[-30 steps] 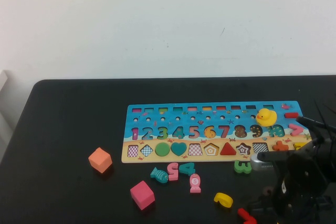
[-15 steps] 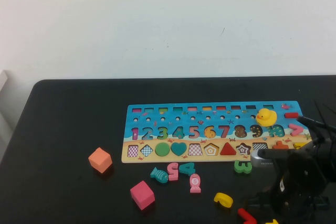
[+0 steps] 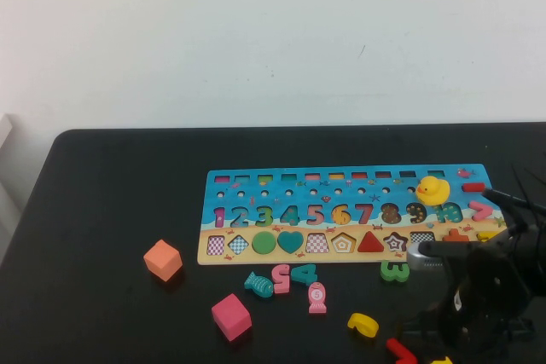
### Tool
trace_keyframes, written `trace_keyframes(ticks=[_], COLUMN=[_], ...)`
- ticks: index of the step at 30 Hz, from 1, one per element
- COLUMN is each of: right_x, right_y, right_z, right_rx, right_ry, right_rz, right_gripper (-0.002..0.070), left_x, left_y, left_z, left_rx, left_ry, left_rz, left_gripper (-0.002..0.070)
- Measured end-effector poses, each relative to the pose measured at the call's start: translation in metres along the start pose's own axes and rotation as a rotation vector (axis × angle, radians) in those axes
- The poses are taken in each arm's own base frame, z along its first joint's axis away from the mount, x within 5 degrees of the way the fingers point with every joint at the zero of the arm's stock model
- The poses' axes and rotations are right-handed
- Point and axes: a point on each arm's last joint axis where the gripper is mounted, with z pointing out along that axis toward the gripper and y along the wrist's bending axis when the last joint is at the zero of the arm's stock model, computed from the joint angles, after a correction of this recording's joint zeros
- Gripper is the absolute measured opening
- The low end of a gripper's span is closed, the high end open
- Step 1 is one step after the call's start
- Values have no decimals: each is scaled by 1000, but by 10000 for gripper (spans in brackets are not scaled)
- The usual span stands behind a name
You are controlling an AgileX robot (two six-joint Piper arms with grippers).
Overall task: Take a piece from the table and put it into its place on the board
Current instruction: Pick up the "Pentagon"
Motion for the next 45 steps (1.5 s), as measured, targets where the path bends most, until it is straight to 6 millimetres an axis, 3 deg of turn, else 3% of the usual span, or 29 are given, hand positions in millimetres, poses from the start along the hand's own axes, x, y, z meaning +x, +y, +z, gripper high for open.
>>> trace_keyframes(ticks=[9, 34, 39, 45], right_x=[2, 13, 13, 4], right_y=[-1, -7, -6, -2], right_z=[16, 15, 14, 13], right_rx=[19, 87, 81, 79], right_ry=[35, 185, 185, 194], right_rz=[0, -93, -136, -192], right_gripper=[443, 441, 365, 360], left_x=[0, 0, 0, 0], left_y=[0, 0, 0, 0], left_z=[0, 0, 0, 0], left_rx=[0, 0, 0, 0], left_ry=[0, 0, 0, 0], left_rz=[0, 0, 0, 0], left_gripper=[-3, -3, -3, -3])
